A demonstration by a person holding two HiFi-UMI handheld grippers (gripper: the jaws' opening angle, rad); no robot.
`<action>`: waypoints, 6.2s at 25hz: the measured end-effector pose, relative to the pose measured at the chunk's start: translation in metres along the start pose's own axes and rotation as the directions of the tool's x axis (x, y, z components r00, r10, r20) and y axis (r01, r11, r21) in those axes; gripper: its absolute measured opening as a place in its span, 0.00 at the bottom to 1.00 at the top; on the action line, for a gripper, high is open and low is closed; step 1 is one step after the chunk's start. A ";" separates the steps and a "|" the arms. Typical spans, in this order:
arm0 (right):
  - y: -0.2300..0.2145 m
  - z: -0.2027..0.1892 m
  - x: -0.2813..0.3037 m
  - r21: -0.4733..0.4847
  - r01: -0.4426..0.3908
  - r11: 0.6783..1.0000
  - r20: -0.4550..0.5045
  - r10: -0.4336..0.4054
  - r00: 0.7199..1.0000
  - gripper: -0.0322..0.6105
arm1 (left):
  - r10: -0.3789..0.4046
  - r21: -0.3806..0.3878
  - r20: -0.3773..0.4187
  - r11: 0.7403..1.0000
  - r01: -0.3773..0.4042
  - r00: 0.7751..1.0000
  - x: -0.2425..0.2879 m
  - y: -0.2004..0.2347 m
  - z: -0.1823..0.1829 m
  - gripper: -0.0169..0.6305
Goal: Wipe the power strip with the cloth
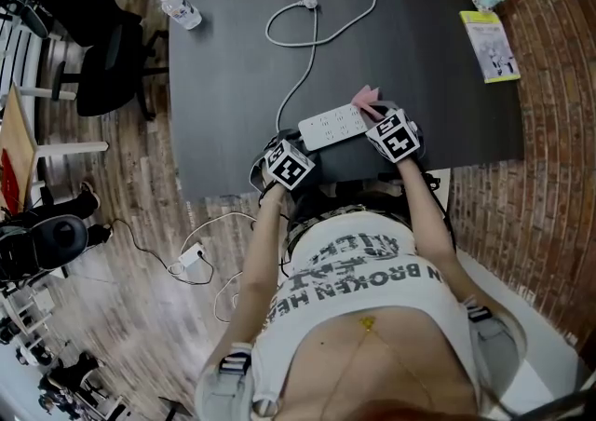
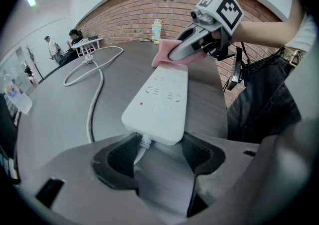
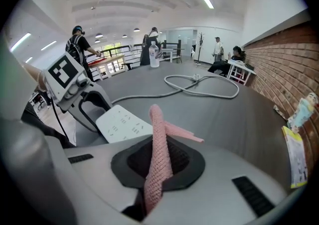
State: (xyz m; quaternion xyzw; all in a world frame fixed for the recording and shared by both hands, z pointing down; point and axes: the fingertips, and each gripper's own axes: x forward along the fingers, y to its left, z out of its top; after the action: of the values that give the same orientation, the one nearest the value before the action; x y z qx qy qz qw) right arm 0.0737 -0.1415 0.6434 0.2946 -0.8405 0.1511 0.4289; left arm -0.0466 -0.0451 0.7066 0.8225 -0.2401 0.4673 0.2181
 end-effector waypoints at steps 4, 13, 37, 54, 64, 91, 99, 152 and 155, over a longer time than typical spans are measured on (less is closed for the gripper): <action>0.043 0.026 0.000 -0.042 -0.127 0.991 0.071 0.130 0.989 0.08 | 0.002 0.000 0.002 1.000 -0.002 1.000 0.002 0.000 0.000 0.44; 0.141 0.042 0.015 -0.158 -0.428 0.890 0.024 0.437 0.899 0.08 | 0.013 -0.001 -0.005 1.000 -0.013 1.000 0.002 0.003 -0.001 0.44; 0.167 0.022 0.043 -0.175 -0.455 0.873 -0.118 0.440 0.890 0.08 | 0.017 0.003 -0.008 1.000 -0.017 1.000 0.002 0.003 -0.001 0.44; 0.144 0.015 0.038 -0.160 -0.421 0.893 -0.099 0.410 0.907 0.07 | 0.017 0.001 -0.009 1.000 -0.017 1.000 0.001 0.005 -0.002 0.44; 0.124 0.006 0.033 -0.121 -0.391 0.912 -0.083 0.383 0.920 0.08 | 0.003 0.000 -0.006 1.000 -0.003 1.000 0.002 0.000 0.000 0.44; 0.046 -0.022 0.013 0.004 -0.217 0.976 -0.077 0.217 0.973 0.07 | 0.002 0.000 -0.003 1.000 -0.002 1.000 0.002 0.000 0.000 0.44; 0.027 -0.031 0.009 0.003 -0.180 0.984 -0.135 0.179 0.974 0.07 | 0.001 0.001 -0.005 1.000 -0.001 1.000 0.002 0.000 0.001 0.44; 0.041 0.044 -0.061 -0.254 -0.171 0.952 0.205 0.226 0.952 0.08 | 0.157 -0.183 0.419 0.979 -0.086 0.895 -0.084 -0.026 0.110 0.05; 0.046 0.064 -0.082 -0.220 -0.185 0.958 0.321 0.250 0.913 0.07 | 0.186 -0.239 0.488 0.968 -0.074 0.853 -0.101 -0.032 0.128 0.04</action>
State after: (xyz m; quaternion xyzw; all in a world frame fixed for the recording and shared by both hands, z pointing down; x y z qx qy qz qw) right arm 0.0423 -0.1080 0.5395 0.1797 -0.9406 0.0655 0.2806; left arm 0.0121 -0.0751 0.5546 0.8701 -0.3924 0.2203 0.2011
